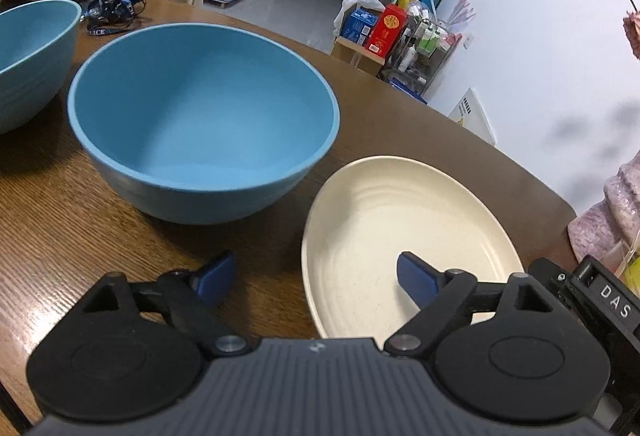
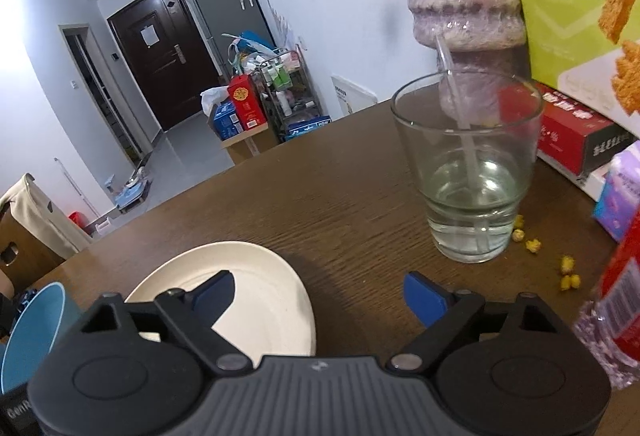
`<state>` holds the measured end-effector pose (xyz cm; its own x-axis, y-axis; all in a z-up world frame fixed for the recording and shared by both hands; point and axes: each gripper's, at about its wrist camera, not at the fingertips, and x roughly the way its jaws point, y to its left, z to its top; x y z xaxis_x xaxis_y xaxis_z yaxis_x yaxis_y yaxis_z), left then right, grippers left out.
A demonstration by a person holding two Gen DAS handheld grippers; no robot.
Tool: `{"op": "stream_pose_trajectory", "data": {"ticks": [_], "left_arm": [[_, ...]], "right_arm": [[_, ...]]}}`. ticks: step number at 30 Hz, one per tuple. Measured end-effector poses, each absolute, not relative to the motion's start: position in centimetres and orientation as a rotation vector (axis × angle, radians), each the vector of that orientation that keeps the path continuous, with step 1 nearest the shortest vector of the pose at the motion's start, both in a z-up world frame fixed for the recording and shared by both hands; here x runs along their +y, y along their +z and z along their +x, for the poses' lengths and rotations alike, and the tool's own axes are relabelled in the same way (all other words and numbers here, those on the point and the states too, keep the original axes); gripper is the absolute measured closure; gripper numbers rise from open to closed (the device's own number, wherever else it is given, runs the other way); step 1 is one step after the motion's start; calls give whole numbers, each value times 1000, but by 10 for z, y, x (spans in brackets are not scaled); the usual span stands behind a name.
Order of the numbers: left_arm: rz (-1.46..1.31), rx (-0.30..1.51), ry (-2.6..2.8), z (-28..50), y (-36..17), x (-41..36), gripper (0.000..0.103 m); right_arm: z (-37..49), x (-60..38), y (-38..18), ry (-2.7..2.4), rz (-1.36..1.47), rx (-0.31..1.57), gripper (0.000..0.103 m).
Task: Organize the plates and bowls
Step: 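Close both tools on the rim of the cream plate by the vase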
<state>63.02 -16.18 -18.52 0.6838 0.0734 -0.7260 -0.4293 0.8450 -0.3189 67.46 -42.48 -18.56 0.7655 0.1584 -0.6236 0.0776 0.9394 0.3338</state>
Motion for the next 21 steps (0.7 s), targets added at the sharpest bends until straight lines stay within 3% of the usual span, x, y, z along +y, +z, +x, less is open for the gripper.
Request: {"op": "stream_pose_trajectory", "data": {"ticks": [11, 19, 21], "left_arm": [[-476, 750, 291, 631, -186, -163, 35], [-450, 744, 271, 632, -187, -169, 55], [-450, 744, 258, 633, -188, -169, 67]], "right_arm": [[678, -426, -201, 39, 371, 707, 43], [679, -426, -210, 33, 366, 718, 59], [680, -425, -210, 45, 368, 716, 63]]}}
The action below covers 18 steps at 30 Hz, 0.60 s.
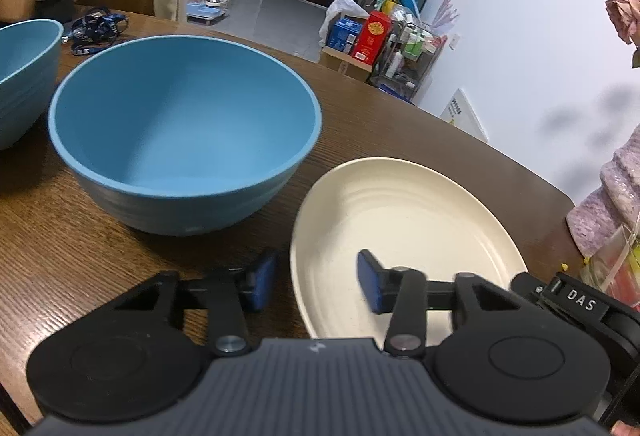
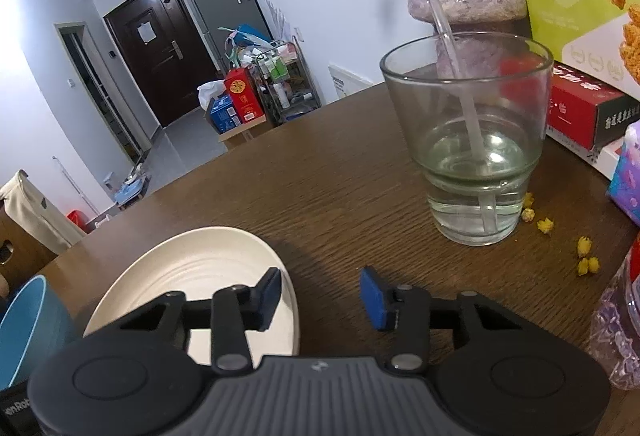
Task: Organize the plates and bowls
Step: 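Close both tools on the rim of the cream plate by the vase, then lift the cream plate with both tools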
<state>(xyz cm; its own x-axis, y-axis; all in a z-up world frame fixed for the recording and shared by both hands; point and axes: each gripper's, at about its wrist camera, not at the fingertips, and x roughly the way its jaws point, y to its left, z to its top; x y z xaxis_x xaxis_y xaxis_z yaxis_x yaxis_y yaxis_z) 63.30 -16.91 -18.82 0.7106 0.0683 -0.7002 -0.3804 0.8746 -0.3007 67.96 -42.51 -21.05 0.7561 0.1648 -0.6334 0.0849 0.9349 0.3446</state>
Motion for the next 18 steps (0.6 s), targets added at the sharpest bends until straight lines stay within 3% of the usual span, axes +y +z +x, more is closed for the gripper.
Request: {"op": "stream_pose_trajectory", "data": {"ticks": [5, 18], "left_arm": [[-453, 750, 242, 635, -190, -167, 81], [-455, 752, 238, 634, -190, -165, 84]], "right_arm": [[683, -417, -213, 108, 369, 730, 88], [673, -418, -204, 107, 371, 684, 95]]}}
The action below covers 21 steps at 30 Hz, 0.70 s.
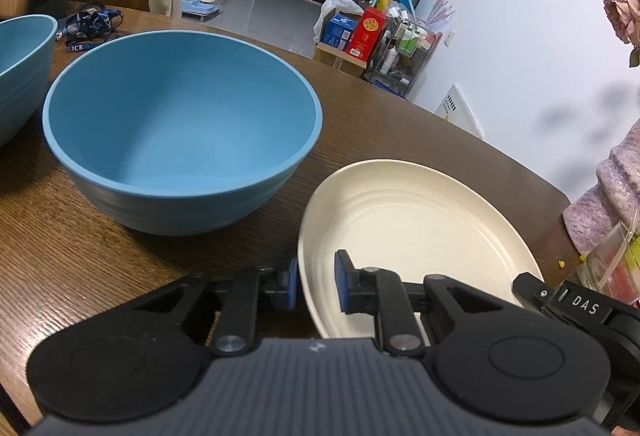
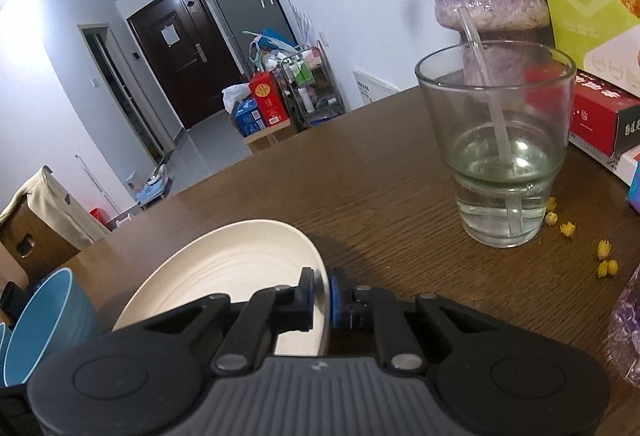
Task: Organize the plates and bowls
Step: 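Lift the cream plate with both tools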
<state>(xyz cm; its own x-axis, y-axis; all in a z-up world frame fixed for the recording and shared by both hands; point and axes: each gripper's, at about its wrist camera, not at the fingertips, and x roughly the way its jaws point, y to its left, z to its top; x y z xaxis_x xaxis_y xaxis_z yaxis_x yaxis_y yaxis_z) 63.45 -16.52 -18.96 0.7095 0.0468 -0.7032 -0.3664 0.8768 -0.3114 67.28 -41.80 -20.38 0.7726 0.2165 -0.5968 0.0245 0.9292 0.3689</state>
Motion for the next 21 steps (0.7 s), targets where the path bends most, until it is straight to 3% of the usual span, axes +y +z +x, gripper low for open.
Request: {"op": "stream_pose_trajectory", "data": {"ticks": [21], "left_arm": [[-494, 757, 204, 624, -183, -148, 84]], "right_arm": [[645, -415, -188, 103, 350, 628, 97]]}}
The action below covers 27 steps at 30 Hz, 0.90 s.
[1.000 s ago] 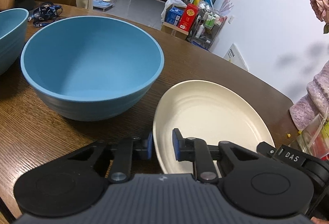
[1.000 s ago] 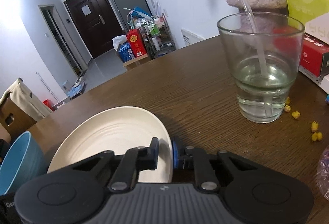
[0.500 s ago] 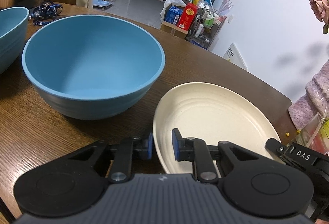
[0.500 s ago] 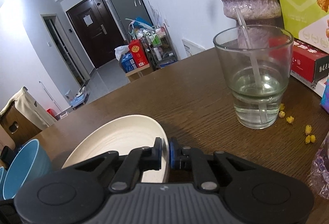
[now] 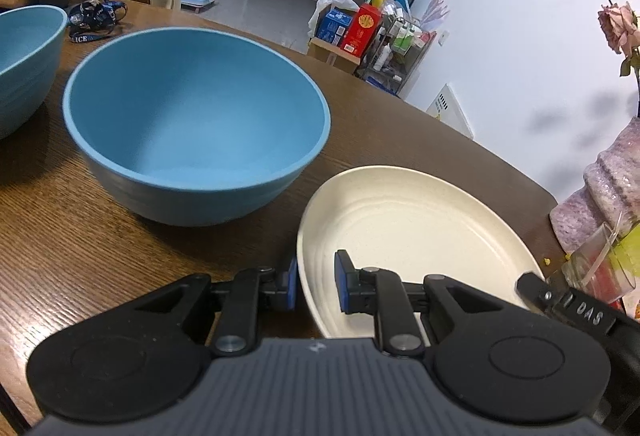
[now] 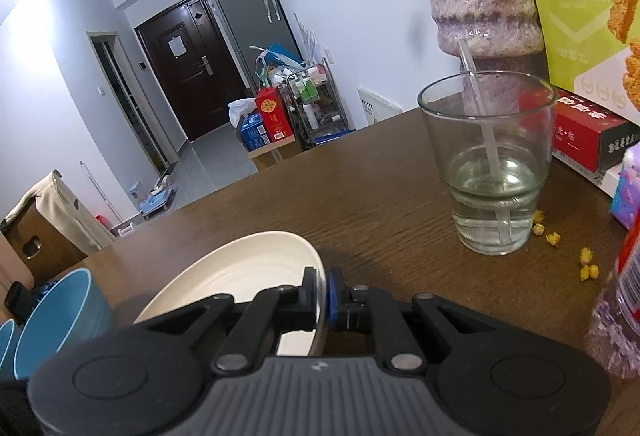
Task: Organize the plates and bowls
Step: 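Lift the cream plate with both tools, then carry the cream plate with both tools toward the stacked cream plates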
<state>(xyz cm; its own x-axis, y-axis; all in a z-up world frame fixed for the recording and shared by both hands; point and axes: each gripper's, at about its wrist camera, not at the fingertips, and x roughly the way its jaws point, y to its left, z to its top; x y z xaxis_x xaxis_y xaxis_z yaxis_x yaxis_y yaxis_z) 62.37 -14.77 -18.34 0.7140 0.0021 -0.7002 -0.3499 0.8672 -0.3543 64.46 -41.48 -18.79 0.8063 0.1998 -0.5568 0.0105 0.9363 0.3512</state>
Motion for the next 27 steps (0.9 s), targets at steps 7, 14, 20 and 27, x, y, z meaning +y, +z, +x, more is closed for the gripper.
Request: {"op": "stream_pose_trajectory", "data": {"ticks": [7, 14, 20, 27], "left_arm": [[-476, 731, 197, 607, -177, -150, 84], [-471, 721, 195, 591, -174, -145, 84], [-467, 712, 197, 577, -172, -138, 84], [-464, 709, 204, 562, -171, -134, 84]], "right_arm": [[626, -413, -184, 111, 342, 598, 97], [609, -407, -182, 111, 330, 586, 97], [594, -401, -181, 115, 324, 580, 97], [577, -394, -181, 122, 322, 577, 97]]}}
